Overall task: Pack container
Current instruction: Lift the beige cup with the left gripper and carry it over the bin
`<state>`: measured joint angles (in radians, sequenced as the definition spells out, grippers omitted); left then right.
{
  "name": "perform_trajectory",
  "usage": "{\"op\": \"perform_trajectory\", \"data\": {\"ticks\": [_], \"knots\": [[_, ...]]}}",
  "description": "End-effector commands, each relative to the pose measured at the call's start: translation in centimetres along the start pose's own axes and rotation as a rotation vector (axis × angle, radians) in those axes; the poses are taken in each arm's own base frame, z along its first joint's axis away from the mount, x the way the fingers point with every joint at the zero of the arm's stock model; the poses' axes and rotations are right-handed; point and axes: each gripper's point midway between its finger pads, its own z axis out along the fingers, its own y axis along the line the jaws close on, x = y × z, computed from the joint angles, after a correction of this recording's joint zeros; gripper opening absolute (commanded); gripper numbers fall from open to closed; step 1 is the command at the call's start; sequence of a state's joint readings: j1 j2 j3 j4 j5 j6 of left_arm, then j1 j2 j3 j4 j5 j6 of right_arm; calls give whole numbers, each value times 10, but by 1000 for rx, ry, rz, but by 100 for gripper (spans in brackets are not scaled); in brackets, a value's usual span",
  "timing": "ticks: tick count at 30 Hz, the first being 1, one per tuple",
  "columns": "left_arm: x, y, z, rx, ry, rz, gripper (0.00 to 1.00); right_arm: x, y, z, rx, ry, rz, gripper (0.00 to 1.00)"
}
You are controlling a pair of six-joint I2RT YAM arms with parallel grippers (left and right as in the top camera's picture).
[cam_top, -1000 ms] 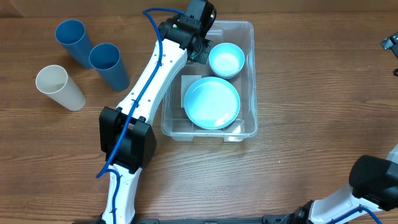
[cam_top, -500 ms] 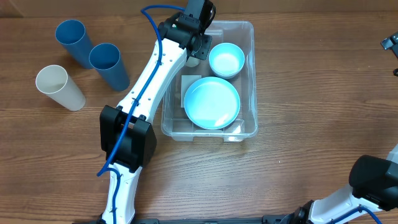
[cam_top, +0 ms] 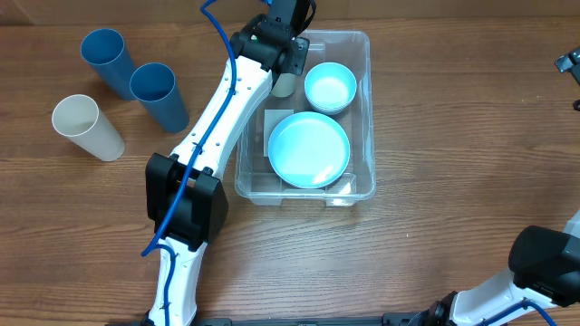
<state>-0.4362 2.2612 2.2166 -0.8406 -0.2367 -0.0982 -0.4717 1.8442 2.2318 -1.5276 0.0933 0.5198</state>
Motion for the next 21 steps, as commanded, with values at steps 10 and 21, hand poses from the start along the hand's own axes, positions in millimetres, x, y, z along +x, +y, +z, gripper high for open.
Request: {"op": "perform_trajectory", "data": {"ticks": [10,21], "knots": [[7,-4,4,22,28,10,68,-5,0,-7,-6,-28,4,100],[-12,-13,-13,38,-19,41,76,-5,0,-7,-6,-28,4,100]]}}
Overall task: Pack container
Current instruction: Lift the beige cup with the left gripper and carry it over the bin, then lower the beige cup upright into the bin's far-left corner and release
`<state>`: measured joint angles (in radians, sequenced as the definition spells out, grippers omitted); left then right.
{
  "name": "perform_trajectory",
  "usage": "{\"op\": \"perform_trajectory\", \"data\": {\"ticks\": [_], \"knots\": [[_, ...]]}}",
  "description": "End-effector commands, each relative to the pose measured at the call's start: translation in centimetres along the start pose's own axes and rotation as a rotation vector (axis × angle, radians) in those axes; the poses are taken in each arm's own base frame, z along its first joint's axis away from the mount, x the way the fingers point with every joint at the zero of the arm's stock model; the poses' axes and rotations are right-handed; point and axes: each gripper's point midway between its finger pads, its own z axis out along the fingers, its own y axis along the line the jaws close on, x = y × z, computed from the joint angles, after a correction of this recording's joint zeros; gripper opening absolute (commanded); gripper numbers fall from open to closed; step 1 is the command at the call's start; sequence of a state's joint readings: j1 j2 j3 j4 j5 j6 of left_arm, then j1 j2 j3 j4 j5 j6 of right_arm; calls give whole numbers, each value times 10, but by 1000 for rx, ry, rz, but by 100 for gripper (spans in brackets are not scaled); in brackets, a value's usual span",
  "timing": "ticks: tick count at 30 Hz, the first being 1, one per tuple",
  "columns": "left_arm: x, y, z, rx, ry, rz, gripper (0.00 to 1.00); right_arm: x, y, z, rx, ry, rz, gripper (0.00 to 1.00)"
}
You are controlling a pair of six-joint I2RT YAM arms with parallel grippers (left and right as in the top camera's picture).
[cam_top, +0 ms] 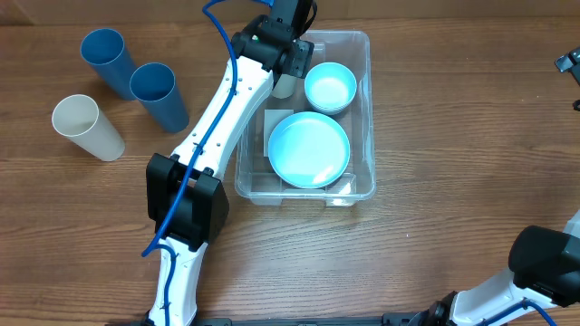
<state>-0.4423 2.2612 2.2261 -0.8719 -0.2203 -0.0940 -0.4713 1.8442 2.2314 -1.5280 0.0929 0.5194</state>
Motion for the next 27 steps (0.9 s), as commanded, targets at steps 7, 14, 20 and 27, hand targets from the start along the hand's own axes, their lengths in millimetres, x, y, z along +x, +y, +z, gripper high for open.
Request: {"op": "perform_trajectory", "data": {"ticks": [7,14,20,27], "knots": [[-38,-16,-37,39,-98,41,78,-5,0,-8,-6,-29,5,100],[-27,-73,-56,257,-69,175,40,-5,0,-8,-6,-29,5,100],[-4,-92,-45,281,-2,246,13,-5,0,-8,-6,-29,5,100],[37,-91,2,237,138,294,7,-5,0,-8,-6,-29,5,100]]}}
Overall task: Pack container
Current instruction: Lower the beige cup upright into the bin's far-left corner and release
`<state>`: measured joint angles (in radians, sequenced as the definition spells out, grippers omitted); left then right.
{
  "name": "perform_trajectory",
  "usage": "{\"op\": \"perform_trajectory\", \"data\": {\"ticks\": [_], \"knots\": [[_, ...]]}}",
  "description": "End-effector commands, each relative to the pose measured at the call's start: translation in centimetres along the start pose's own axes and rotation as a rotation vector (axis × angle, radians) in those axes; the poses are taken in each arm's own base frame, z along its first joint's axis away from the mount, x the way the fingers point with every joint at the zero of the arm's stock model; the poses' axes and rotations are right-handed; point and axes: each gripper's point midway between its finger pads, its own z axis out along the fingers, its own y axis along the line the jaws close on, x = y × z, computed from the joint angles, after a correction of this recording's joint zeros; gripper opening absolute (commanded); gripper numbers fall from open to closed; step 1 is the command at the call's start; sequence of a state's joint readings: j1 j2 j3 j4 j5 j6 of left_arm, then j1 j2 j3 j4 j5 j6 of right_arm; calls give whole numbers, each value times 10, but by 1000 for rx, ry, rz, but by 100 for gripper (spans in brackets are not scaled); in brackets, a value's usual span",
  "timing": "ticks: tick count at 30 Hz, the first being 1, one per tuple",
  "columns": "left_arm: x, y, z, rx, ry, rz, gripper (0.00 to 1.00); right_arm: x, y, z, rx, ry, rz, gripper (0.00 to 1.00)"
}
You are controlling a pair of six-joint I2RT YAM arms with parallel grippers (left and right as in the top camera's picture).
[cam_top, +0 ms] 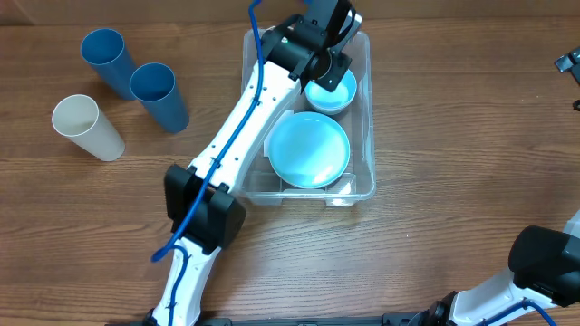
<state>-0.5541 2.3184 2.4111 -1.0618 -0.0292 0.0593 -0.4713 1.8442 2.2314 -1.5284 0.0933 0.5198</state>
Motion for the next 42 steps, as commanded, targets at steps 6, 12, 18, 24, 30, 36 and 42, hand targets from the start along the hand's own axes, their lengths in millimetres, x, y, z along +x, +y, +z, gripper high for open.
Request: {"op": "perform_trajectory", "data": {"ticks": [6,12,18,24,30,36,42], "knots": [[45,17,67,-95,160,41,6,-5,0,-8,-6,-29,5,100],[47,29,72,-157,168,44,4,-5,0,-8,-6,-29,5,100],[40,36,72,-196,141,41,4,-5,0,-8,-6,-29,5,100],[27,63,66,-355,91,39,4,-5,0,-8,-6,-29,4,100],[30,66,67,-378,104,41,4,-5,0,-8,-7,-29,4,100],[34,78,62,-451,127,49,4,-5,0,-8,-6,-29,5,100],[36,81,61,-470,136,55,4,-5,0,-8,-6,-29,5,100]]}}
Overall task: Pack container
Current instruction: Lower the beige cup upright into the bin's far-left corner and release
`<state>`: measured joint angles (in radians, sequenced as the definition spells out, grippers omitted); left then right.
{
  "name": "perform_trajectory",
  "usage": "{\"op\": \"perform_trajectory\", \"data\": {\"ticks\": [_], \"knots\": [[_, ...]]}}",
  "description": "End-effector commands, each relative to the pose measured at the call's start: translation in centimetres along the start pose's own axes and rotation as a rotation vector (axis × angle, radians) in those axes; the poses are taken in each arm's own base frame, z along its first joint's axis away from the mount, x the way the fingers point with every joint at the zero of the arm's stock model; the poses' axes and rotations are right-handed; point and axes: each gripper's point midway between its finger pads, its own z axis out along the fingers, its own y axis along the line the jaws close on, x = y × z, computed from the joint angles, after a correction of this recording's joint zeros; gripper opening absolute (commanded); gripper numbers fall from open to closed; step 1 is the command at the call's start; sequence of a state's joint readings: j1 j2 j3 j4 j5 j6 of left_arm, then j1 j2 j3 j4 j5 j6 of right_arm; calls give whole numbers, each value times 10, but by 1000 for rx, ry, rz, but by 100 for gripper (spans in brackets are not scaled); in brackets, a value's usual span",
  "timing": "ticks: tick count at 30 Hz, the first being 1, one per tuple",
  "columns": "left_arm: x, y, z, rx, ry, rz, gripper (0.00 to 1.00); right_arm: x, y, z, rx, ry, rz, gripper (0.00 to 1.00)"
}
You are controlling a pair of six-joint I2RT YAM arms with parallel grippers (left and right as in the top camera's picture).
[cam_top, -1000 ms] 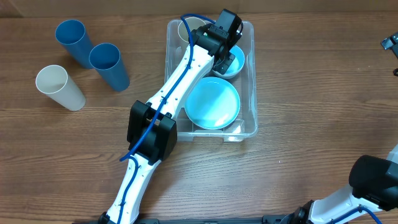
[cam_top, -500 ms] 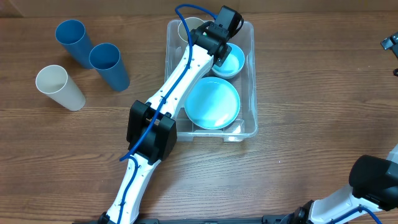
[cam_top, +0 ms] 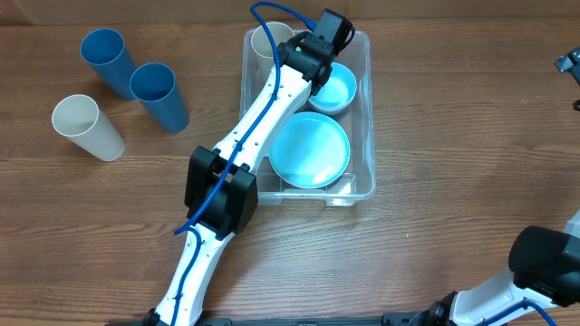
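Note:
A clear plastic container [cam_top: 367, 118] holds a light blue plate [cam_top: 310, 149], a light blue bowl [cam_top: 337, 91] and a white cup [cam_top: 267, 41] standing upright in its far left corner. My left gripper [cam_top: 328, 29] hangs over the container's far edge, just beyond the bowl and to the right of the cup. It is apart from the cup, and its fingers are hidden under the wrist. A small dark part at the right edge [cam_top: 569, 62] may be my right gripper.
Two blue cups [cam_top: 104, 56] [cam_top: 156, 91] and a white cup [cam_top: 83, 122] stand on the wooden table left of the container. My left arm [cam_top: 263, 118] crosses the container's left wall. The right arm's base [cam_top: 544, 263] sits at the bottom right.
My left arm has shifted so that the container's far left corner shows, with a white cup standing in it. The gripper is still over the far side of the bowl.
My left gripper stood over the container's far left part with a whitish cup under it, beside the bowl, at both early moments. Then it was further right, over the bowl. Now the cup stands free in the far left corner.

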<state>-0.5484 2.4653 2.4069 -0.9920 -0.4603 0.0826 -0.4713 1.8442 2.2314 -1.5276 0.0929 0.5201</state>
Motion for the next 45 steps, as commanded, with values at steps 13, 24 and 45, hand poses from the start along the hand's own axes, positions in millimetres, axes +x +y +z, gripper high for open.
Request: {"op": "perform_trajectory", "data": {"ticks": [13,24,45], "knots": [[0,-10,20,21,-11,10,4,-5,0,-8,-6,-29,4,100],[23,-24,54,0,62,48,4,-5,0,-8,-6,-29,4,100],[-51,-47,26,-45,-229,-42,24,-5,0,-8,-6,-29,4,100]]}}
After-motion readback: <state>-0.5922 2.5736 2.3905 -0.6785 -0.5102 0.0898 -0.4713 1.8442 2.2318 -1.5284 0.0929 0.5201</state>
